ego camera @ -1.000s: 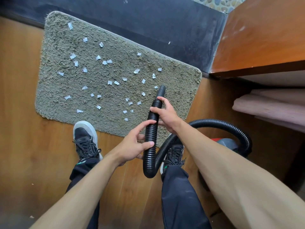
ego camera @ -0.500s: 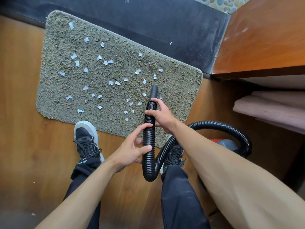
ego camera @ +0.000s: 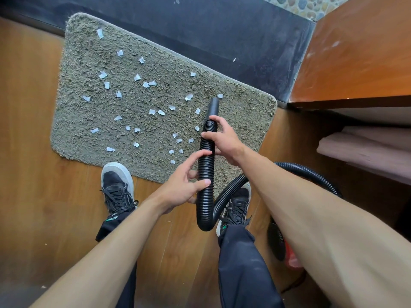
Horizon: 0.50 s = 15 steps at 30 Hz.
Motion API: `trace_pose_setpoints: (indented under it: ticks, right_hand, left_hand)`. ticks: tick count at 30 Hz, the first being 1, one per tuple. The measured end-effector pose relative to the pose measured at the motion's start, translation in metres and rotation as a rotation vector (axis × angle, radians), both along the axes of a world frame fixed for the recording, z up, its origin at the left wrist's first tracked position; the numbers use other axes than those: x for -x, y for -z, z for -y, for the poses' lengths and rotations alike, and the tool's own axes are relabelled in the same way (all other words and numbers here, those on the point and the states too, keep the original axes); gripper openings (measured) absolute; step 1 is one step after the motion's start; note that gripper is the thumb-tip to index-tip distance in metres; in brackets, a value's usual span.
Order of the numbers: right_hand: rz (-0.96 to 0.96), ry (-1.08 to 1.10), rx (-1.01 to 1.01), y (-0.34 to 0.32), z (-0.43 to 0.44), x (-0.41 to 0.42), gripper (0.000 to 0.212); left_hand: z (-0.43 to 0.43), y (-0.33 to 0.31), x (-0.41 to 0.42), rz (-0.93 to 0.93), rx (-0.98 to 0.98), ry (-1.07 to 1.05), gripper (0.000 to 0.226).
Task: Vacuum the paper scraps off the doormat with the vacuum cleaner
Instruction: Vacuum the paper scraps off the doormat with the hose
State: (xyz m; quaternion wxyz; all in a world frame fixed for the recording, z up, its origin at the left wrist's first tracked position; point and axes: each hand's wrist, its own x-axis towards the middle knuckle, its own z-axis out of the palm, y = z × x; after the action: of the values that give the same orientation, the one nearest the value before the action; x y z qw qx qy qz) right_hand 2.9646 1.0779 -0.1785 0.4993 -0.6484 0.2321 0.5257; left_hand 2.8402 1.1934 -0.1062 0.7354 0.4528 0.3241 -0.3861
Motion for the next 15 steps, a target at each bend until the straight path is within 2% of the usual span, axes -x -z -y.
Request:
trace_pose_setpoints:
  ticks: [6,15]
  right_hand:
    - [0.035,0.046,0.017,0.004,0.004,-0.004,0.058]
    - [-0.057,0.117,0.039,-0.007,0.027,0.022,0.06]
  left_hand:
    - [0.002,0.003,-0.009,0.009,-0.012,0.033,0.063]
    - [0.008,-0.007,0.005,-0.046,0.016,0.103,0.064]
